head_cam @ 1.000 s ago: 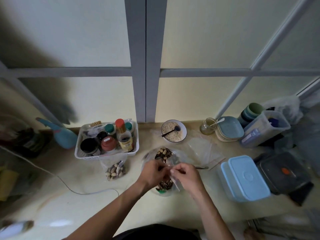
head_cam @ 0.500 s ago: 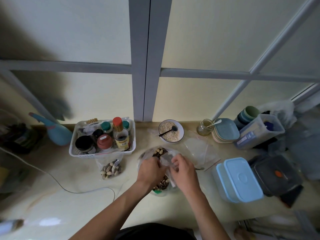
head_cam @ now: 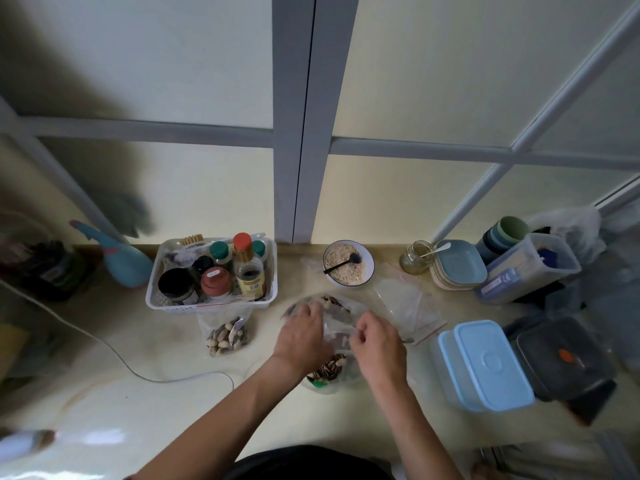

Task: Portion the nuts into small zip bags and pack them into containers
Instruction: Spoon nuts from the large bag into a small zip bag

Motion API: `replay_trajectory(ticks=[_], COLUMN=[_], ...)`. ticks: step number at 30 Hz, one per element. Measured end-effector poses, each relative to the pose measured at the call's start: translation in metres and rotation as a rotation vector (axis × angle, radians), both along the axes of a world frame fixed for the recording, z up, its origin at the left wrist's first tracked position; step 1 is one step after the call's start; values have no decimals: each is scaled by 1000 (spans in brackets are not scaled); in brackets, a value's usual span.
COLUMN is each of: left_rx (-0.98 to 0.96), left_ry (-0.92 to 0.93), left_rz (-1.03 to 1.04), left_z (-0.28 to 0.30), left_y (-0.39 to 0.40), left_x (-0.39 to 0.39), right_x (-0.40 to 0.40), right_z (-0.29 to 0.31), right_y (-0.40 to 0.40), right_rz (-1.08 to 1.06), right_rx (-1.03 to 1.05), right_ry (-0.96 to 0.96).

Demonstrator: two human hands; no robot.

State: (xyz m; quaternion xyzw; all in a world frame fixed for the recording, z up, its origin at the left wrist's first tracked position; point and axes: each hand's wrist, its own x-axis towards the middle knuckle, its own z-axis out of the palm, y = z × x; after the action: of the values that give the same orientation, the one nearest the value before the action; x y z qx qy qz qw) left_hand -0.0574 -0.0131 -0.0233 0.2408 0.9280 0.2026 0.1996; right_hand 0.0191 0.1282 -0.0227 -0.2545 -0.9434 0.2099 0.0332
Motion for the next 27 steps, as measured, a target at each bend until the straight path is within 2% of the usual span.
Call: replay_trajectory(ticks=[2, 4, 7, 10, 12, 14, 18, 20, 23, 25, 27], left_rx=[144, 183, 308, 464, 539, 579, 516, 467, 440, 449, 468], left_ry=[-53, -17, 199, 160, 107, 80, -35, -60, -62, -80, -92], left_rz=[-119, -241, -209, -186, -175, -167, -246, -269, -221, -177, -166], left_z=[-12, -17, -23, -19, -19, -21, -20, -19, -21, -22, -22], left_y=[1, -1, -5, -7, -8, -8, -6, -4, -1, -1, -1], left_x=[6, 12, 15, 15, 16, 16, 14, 15, 16, 15, 14], right_x=[-5, -8, -4, 1, 3, 5, 8, 8, 9, 7, 5], right_z=[3, 8, 16, 19, 19, 18, 20, 19, 18, 22, 23], right_y=[1, 5, 8, 12, 15, 19, 22, 23, 22, 17, 12], right_rz=[-44, -139, -155, -187, -191, -122, 103, 164, 166, 258, 305], right_rx=[-234, -546, -834, -992, -993, -884, -757, -589, -322, -333, -431], right_ry=[6, -24, -95, -115, -137, -195, -317, -324, -66, 110, 174])
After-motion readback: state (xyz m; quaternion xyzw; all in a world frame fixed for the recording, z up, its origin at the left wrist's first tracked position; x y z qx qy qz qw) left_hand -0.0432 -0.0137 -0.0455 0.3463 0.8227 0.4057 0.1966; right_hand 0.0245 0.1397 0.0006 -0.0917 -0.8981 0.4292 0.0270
